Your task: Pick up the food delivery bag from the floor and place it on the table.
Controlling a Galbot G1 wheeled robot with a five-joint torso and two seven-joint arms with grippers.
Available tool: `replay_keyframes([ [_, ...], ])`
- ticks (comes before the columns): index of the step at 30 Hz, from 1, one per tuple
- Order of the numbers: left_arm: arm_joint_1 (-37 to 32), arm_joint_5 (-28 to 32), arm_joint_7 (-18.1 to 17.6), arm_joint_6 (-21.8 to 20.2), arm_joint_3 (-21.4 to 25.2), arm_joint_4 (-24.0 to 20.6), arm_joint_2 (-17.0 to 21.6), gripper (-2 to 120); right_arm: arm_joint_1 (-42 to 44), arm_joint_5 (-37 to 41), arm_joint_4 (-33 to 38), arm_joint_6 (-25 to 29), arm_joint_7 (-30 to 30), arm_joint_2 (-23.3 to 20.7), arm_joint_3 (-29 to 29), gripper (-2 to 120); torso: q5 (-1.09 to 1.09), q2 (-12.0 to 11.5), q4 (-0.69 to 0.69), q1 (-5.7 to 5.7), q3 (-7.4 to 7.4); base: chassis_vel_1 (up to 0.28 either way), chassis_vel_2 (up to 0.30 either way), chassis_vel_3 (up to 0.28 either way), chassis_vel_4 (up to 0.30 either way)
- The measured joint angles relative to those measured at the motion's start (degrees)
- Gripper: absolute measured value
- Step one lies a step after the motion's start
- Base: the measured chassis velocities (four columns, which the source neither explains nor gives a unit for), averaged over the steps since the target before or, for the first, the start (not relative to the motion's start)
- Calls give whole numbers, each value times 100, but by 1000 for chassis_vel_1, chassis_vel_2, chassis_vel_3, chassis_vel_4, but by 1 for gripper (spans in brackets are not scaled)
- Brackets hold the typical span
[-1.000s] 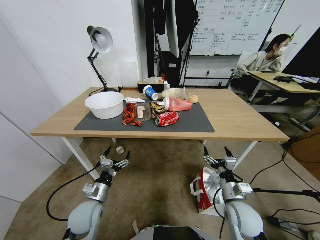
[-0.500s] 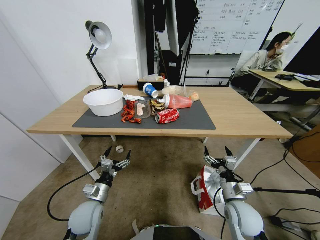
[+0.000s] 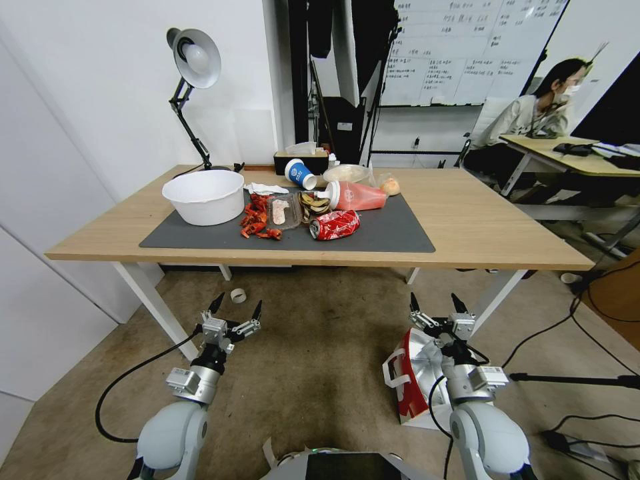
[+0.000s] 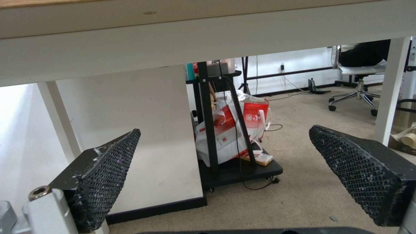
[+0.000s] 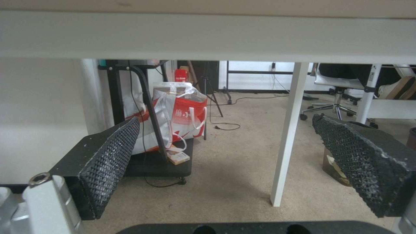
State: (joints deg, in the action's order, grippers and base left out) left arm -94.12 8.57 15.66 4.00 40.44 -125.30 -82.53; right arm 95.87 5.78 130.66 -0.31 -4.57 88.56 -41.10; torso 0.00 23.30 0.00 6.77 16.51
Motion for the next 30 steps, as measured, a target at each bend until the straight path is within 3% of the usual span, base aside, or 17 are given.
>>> replay_keyframes([
  [30,14,23,25,-8,13,21,21,100,-31,24,-15,-7,0,1,-23,100,0,-692,0,-227,-465,0,0,0,0],
])
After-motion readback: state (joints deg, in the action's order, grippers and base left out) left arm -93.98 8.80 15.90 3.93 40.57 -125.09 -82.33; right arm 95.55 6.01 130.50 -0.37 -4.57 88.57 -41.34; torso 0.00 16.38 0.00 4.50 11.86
